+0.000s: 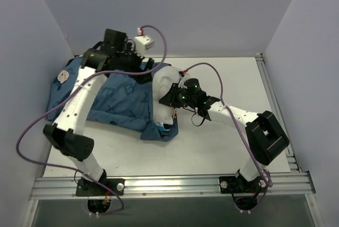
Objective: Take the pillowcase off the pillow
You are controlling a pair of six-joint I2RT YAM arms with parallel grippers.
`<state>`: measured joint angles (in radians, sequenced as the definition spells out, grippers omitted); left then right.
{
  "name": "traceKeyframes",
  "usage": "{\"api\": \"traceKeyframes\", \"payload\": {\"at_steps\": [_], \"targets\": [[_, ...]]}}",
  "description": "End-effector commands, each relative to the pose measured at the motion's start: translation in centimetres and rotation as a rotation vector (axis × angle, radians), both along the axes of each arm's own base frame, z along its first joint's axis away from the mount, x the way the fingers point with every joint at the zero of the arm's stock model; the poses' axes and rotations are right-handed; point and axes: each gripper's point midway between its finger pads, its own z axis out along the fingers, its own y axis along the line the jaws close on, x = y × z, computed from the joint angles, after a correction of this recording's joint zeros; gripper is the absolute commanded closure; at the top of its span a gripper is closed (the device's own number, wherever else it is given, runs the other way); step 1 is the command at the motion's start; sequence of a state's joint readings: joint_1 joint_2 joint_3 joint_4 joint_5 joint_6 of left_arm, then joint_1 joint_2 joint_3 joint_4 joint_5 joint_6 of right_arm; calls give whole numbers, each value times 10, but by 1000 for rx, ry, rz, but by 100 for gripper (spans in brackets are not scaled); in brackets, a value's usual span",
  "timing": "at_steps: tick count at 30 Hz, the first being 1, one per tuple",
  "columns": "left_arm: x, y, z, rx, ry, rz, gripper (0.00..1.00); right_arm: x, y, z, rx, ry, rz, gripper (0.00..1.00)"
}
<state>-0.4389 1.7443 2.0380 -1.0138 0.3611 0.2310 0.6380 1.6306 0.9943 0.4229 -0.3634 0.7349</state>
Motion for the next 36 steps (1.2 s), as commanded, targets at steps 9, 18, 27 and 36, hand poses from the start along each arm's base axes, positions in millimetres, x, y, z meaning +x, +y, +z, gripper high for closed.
{"api": "traceKeyframes", "payload": {"at_steps": [9, 18, 27, 36], "targets": [[-109, 266, -72, 168, 238, 567, 6, 16, -9, 69, 220, -66, -116, 100], [-78, 357, -127, 461, 100, 850, 6, 16, -29, 63, 197, -53, -121, 100], [-18, 380, -130, 478, -39, 850, 4, 23, -53, 62, 148, -66, -137, 100], [-17, 397, -178, 570, 79, 877, 90, 30, -79, 65, 134, -90, -198, 100]]}}
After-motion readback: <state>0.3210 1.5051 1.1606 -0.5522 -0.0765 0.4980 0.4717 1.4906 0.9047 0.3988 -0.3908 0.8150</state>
